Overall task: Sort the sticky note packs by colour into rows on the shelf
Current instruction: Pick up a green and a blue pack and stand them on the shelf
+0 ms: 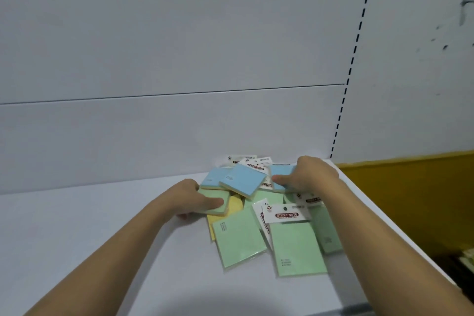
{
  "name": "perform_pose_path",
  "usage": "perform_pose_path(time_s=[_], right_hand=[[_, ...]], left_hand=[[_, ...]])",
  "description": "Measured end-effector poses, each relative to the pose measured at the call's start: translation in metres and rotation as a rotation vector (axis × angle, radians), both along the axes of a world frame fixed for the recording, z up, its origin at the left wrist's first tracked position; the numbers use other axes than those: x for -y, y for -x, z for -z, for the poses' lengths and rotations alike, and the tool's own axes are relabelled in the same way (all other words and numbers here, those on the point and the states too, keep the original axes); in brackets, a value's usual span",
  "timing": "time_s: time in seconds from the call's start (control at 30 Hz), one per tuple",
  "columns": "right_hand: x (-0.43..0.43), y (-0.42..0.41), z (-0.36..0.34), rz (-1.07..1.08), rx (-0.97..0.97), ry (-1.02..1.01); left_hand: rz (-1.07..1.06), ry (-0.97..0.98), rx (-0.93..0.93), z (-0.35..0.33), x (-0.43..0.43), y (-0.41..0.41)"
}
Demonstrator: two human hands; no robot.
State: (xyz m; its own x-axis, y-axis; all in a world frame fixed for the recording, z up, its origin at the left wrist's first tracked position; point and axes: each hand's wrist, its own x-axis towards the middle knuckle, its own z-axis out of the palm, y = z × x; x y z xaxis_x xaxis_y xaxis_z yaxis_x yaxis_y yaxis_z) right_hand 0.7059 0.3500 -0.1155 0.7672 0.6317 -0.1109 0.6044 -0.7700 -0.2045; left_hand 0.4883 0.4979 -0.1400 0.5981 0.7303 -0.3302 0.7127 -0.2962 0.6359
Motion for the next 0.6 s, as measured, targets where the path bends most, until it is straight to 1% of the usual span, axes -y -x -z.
perform_pose_path(time_s=[0.1, 0.17, 0.37, 0.47, 0.6], right_hand=[[0.001, -0.008, 0.0, 0.028, -0.033, -0.029], [0.002, -0.011, 0.0, 0.053, -0.056, -0.047], [0.002, -0.013, -0.004, 0.076, -0.102, -0.084], [0.002, -0.018, -0.012, 0.069, -0.173, -0.121], [0.006, -0.031, -0.021, 0.086, -0.304, -0.205]], left_hand=[[-0.013, 0.139, 0.11, 0.0, -0.003, 0.001], [-0.023, 0.177, 0.165, -0.002, -0.005, 0.0], [-0.049, 0.22, 0.181, -0.008, -0.015, 0.005], [-0.102, 0.181, 0.225, -0.015, -0.025, 0.01], [-0.141, 0.009, 0.243, -0.031, -0.035, 0.015]])
